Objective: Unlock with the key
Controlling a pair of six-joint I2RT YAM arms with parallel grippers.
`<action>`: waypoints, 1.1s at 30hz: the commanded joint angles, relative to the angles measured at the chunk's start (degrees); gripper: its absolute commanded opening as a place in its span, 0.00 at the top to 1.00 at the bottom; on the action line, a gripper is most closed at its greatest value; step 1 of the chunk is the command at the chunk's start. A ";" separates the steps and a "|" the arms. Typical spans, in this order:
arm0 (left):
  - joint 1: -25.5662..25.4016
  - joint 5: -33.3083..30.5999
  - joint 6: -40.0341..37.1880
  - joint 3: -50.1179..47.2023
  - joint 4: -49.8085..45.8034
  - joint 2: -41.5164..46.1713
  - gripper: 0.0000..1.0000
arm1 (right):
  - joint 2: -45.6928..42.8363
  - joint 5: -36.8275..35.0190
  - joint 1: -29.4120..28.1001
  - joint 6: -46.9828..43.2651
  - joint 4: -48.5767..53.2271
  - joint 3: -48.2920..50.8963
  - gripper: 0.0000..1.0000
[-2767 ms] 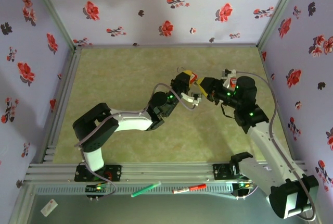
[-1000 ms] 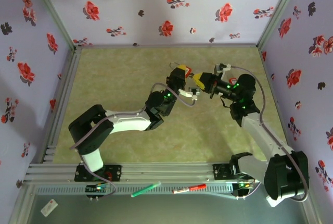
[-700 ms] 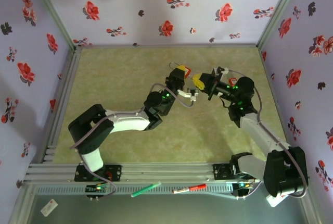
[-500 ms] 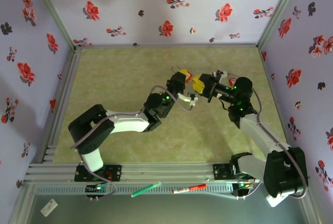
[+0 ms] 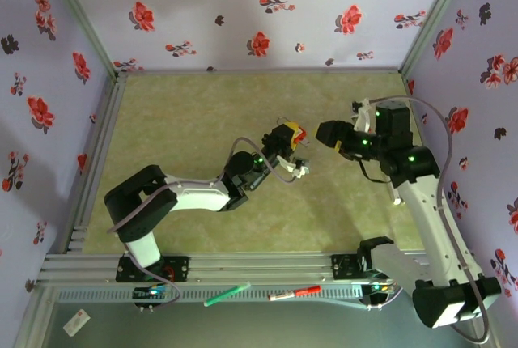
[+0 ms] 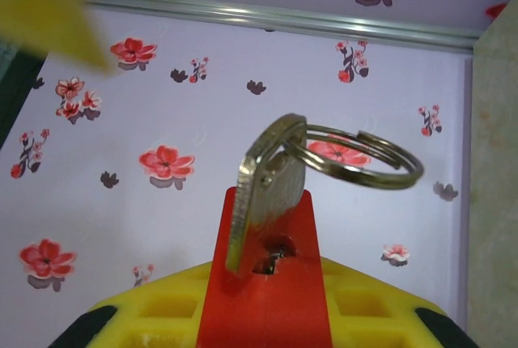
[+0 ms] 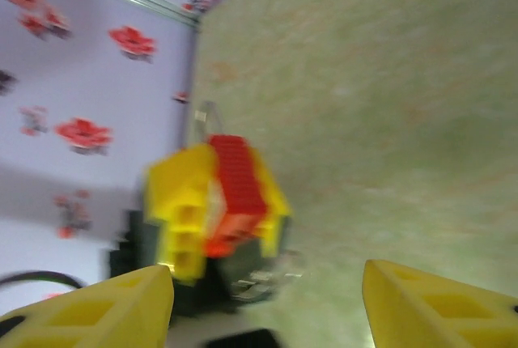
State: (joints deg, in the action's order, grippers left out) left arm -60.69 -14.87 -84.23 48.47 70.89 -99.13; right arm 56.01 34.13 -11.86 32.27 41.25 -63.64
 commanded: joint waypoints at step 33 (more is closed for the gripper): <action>7.32 28.90 51.96 5.75 -53.83 23.06 1.00 | -1.84 5.32 -11.91 -26.35 -10.56 1.23 0.39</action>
State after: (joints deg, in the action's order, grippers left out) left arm -54.00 10.70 -34.83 51.44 18.50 -76.20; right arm 53.93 37.69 -22.81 8.27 28.71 -60.45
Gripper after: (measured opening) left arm 0.229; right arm 0.608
